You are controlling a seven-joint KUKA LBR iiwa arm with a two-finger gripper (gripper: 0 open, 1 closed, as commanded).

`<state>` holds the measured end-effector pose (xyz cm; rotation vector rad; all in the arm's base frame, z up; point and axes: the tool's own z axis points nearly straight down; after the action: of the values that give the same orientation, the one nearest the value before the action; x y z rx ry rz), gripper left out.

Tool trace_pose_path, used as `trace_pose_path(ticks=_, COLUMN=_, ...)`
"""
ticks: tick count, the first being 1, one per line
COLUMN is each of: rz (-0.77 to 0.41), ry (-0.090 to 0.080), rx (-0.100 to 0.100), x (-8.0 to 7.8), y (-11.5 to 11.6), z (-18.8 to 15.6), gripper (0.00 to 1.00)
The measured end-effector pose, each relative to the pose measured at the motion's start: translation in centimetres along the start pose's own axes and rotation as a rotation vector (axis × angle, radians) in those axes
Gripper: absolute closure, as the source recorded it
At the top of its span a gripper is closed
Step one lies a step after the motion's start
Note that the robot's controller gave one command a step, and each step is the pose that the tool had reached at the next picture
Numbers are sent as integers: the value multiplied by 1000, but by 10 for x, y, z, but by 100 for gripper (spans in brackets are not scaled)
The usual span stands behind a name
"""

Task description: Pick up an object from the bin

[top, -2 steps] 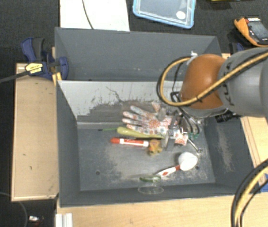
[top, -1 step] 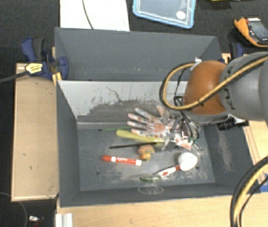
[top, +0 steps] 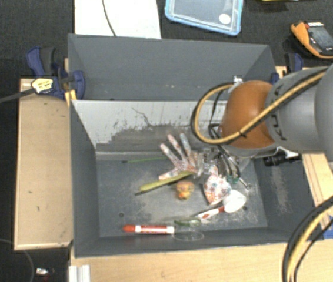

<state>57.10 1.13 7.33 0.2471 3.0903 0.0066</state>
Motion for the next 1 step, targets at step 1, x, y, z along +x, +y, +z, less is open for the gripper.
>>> trace_pose_path(ticks=1, rz=0, ry=0, rx=0, x=0, y=0, z=0, gripper=100)
